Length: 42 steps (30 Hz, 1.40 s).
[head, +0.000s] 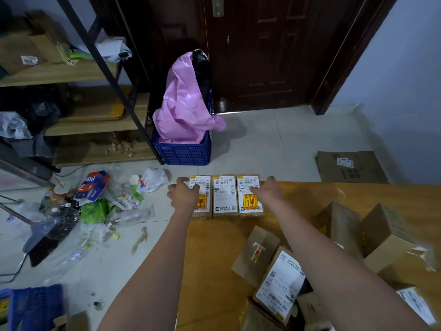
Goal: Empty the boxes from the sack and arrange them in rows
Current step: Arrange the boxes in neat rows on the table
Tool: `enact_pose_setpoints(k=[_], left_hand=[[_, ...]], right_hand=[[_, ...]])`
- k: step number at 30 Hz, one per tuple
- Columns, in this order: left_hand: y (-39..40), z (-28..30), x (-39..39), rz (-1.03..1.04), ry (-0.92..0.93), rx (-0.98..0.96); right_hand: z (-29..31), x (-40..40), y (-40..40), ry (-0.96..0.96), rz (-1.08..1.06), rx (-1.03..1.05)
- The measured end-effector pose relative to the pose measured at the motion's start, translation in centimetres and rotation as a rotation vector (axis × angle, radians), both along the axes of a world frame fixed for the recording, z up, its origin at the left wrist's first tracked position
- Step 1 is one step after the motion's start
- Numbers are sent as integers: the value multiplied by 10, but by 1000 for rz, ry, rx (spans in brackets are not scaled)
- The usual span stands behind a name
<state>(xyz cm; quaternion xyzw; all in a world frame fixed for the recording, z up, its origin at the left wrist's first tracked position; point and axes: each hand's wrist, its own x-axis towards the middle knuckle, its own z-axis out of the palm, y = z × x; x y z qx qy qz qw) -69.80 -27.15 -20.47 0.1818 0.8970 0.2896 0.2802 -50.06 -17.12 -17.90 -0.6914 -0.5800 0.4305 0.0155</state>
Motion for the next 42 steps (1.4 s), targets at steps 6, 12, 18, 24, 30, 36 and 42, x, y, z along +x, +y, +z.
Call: enact_pose_setpoints(k=[6, 12, 18, 24, 30, 36, 42], left_hand=[[-20, 42, 44, -120, -103, 96], [-46, 70, 93, -356, -288, -25], [-64, 69, 139, -530, -424, -211], [-81, 57, 174, -629, -458, -302], [-94, 52, 190, -666, -476, -389], [-99, 44, 173, -607, -508, -380], [-100, 40, 163, -574, -572, -389]], right_hand=[[38, 20, -31, -119, 302, -39], [74, 46, -62, -211, 406, -44], [75, 83, -91, -359, 569, -120], [52, 105, -113, -359, 620, -220], [32, 113, -117, -368, 615, -244], [22, 114, -117, -348, 581, -266], [20, 111, -114, -339, 583, -280]])
